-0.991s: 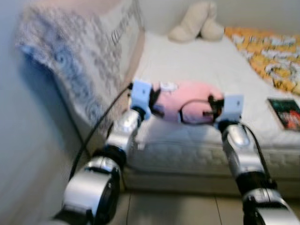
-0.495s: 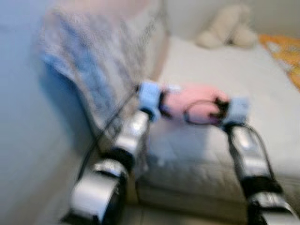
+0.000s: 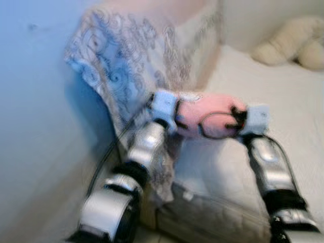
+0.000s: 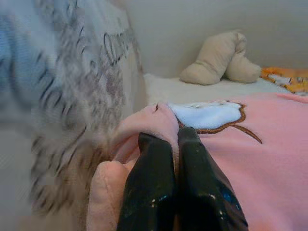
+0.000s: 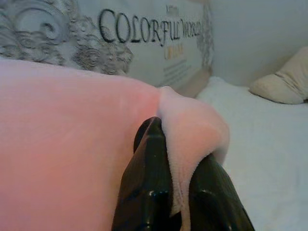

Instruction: Clean up the room

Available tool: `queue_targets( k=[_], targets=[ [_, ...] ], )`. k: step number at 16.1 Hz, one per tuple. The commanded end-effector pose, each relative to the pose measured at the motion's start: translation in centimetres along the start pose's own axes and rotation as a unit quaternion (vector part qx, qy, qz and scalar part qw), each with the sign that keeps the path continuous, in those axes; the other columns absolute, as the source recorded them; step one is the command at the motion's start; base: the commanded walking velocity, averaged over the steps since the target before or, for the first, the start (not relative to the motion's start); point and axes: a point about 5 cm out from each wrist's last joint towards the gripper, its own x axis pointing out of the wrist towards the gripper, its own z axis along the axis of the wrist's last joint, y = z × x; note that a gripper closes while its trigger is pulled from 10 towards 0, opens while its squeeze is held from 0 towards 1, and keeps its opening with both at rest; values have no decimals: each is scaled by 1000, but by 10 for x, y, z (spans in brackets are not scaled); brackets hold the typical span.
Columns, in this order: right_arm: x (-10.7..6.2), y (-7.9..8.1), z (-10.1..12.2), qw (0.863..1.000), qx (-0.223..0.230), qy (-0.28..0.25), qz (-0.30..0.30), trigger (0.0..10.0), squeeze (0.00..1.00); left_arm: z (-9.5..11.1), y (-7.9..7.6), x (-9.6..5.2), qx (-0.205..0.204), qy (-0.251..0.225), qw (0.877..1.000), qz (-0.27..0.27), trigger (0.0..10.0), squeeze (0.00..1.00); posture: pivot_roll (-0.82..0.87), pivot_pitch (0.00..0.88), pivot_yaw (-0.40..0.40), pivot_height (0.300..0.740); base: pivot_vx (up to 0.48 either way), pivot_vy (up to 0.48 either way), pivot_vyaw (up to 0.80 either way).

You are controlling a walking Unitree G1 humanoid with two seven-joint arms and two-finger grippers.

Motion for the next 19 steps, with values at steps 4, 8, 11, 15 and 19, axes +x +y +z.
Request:
queue_targets(
  k=[4, 8, 11, 15, 19],
  targets=[
    [30, -16, 44, 996, -87, -23, 19, 10000, 0, 50, -37, 28, 16, -36, 998, -50, 10000, 0, 56, 11, -31, 740, 304, -131, 0],
    [54, -28, 78, 989, -148, -15, -25, 10000, 0, 97, -23, 40, 52, -84, 995, 5, 10000, 0, -26, 148, -45, 740, 0, 0, 0],
    [42, -13, 24, 990, -125, 65, -31, 10000, 0, 44, -7, 27, 58, 7, 997, 40, 10000, 0, -55, 227, -69, 740, 0, 0, 0],
    [5, 36, -60, 979, -45, 197, 27, 10000, 0, -15, 26, -2, 137, 102, 982, 82, 10000, 0, -56, 330, -92, 740, 0, 0, 0],
    [6, 46, -59, 980, -28, 191, 41, 10000, 0, 0, 37, 2, 153, 82, 980, 98, 10000, 0, -47, 329, -108, 740, 0, 0, 0]
  ],
)
